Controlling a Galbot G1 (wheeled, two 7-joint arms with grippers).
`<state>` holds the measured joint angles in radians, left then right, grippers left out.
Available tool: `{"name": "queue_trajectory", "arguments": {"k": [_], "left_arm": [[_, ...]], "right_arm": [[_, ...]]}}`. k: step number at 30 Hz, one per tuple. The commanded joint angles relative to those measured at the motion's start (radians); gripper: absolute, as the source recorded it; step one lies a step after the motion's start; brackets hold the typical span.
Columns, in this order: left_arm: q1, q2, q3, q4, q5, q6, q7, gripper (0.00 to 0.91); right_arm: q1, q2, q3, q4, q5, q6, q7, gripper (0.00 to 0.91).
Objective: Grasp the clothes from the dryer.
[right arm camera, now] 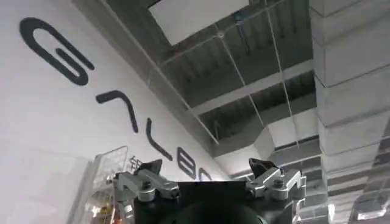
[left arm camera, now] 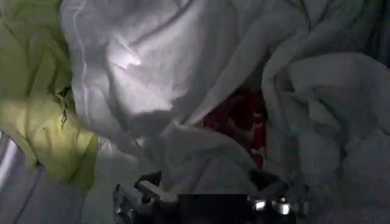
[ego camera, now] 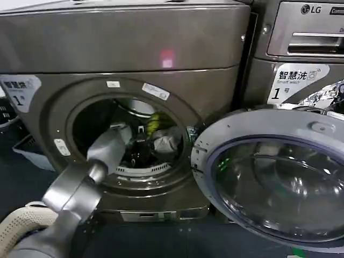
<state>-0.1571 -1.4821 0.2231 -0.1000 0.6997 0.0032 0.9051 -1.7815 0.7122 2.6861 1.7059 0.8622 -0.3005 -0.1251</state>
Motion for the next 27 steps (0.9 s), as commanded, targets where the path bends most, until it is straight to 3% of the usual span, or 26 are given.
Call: {"name": "queue_trajectory", "arguments": {"k": [1, 3, 6, 15, 20, 27], "left_arm": [[0.012, -0.009, 0.01, 0.017, 0.001, 0.011, 0.004, 0.364], [0.014, -0.009, 0.01, 0.017, 0.0, 0.009, 0.007, 0.102], [0.013, -0.009, 0.009, 0.02, -0.005, 0.002, 0.017, 0.0], [0.019, 0.0, -0.104, -0.011, -0.157, -0.014, 0.0, 0.0], [0.054, 0.021, -0.279, -0.097, -0.296, 0.01, -0.094, 0.0], [0.171, 0.041, -0.396, -0.309, -0.64, 0.031, -0.285, 0.0]], "right_arm": [[0.003, 0.002, -0.006, 0.0, -0.001, 0.001, -0.001, 0.907], [0.003, 0.001, -0.007, -0.001, -0.002, 0.002, -0.001, 0.907], [0.007, 0.001, -0.012, -0.002, -0.003, 0.003, -0.001, 0.907], [0.019, 0.002, -0.026, -0.001, -0.008, 0.007, 0.0, 0.907], [0.019, -0.002, -0.025, -0.002, -0.008, 0.008, 0.001, 0.907], [0.02, -0.006, -0.027, -0.003, -0.009, 0.008, 0.002, 0.907]]}}
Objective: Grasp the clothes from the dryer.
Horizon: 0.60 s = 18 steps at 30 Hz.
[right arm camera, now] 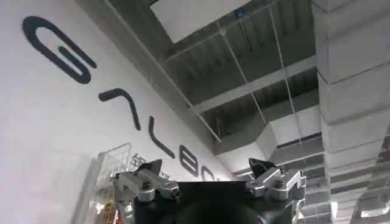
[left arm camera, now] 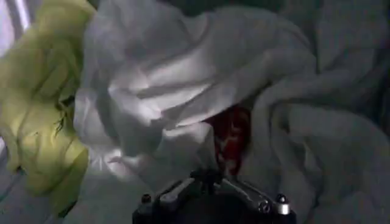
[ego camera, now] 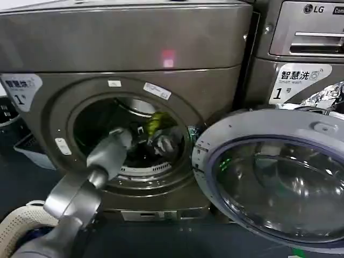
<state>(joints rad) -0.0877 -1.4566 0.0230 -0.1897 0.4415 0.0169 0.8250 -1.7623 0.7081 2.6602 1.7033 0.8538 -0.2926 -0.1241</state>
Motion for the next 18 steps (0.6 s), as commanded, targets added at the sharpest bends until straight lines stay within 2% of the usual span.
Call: {"name": "queue_trajectory", "arguments": {"k": [1, 7, 14, 18], "left_arm": [[0.122, 0.014, -0.238, -0.255, -0.405, 0.023, -0.239, 0.0], [0.251, 0.005, -0.368, -0.494, -0.515, 0.024, -0.453, 0.0], [0.384, -0.002, -0.453, -0.753, -0.68, -0.054, -0.66, 0.0], [0.488, -0.005, -0.476, -0.907, -0.693, -0.126, -0.73, 0.0]], "right_arm": [[0.001, -0.002, -0.001, 0.0, 0.0, 0.0, 0.002, 0.907], [0.004, 0.002, -0.007, 0.005, -0.002, -0.003, 0.006, 0.907], [0.012, 0.0, -0.015, 0.017, 0.002, -0.01, 0.012, 0.907], [0.016, 0.005, -0.023, 0.021, -0.012, -0.012, 0.006, 0.907]]}}
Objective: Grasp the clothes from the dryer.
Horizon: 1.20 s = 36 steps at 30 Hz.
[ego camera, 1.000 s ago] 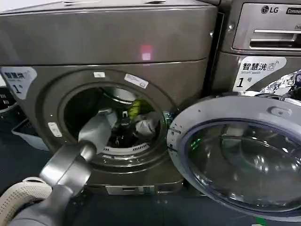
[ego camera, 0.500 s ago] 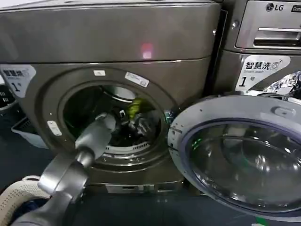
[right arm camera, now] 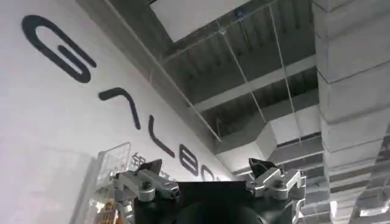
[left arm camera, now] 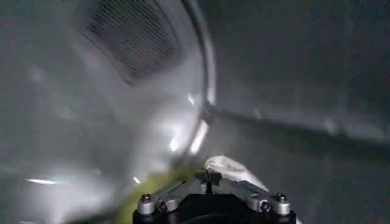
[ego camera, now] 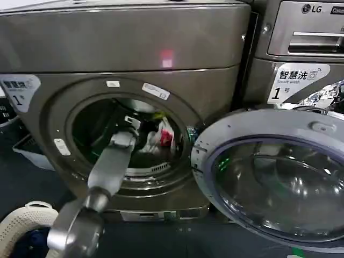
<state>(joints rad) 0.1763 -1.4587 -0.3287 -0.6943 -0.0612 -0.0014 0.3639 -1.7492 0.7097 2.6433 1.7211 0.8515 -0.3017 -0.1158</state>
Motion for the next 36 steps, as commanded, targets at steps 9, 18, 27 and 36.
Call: {"name": "queue_trajectory", "arguments": {"k": [9, 18, 27, 36], "left_arm": [[0.432, -0.011, -0.158, -0.664, -0.086, -0.193, -0.323, 0.0], [0.454, -0.028, -0.152, -0.692, -0.033, -0.183, -0.337, 0.0], [0.439, -0.025, -0.154, -0.664, -0.021, -0.138, -0.341, 0.0], [0.439, -0.021, -0.155, -0.663, -0.026, -0.129, -0.334, 0.0]], "right_arm": [[0.003, 0.007, -0.013, 0.012, -0.027, 0.028, -0.02, 0.907], [-0.001, 0.007, -0.014, 0.01, -0.014, 0.045, -0.017, 0.907], [0.003, 0.008, -0.007, 0.0, -0.033, 0.052, -0.022, 0.907], [0.007, 0.003, -0.007, -0.003, -0.043, 0.043, -0.019, 0.907]]}}
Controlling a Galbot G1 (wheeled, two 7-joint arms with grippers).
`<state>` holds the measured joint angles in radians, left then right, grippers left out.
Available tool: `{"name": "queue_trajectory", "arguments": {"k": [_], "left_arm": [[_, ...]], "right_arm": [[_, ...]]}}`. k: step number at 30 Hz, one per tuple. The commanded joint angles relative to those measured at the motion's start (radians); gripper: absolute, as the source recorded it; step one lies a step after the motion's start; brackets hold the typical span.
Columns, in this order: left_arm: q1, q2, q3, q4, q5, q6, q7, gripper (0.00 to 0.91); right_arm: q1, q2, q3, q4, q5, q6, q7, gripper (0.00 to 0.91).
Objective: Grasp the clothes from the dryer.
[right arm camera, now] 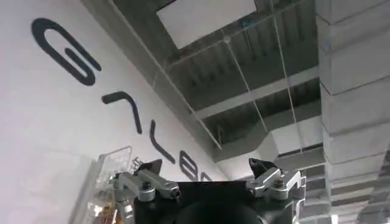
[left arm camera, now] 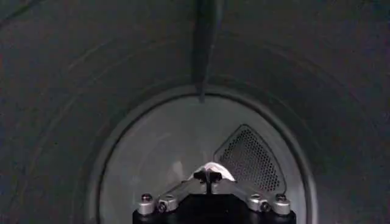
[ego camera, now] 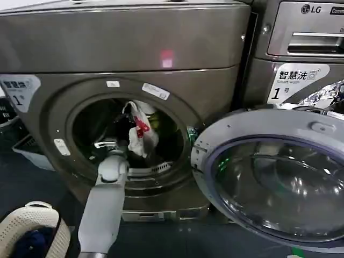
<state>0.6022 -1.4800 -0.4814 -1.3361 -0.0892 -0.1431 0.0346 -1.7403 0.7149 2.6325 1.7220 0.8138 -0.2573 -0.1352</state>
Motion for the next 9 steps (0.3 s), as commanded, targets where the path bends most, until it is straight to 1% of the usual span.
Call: {"name": "queue_trajectory", "arguments": {"k": [1, 9], "left_arm": [[0.012, 0.001, 0.0, -0.025, -0.006, 0.015, -0.004, 0.0], [0.015, 0.007, 0.002, -0.032, -0.011, 0.024, -0.004, 0.0]], "right_arm": [[-0.003, -0.002, 0.006, -0.004, -0.005, -0.002, 0.0, 0.907], [-0.008, 0.0, 0.012, -0.008, -0.013, -0.003, -0.003, 0.907]]}}
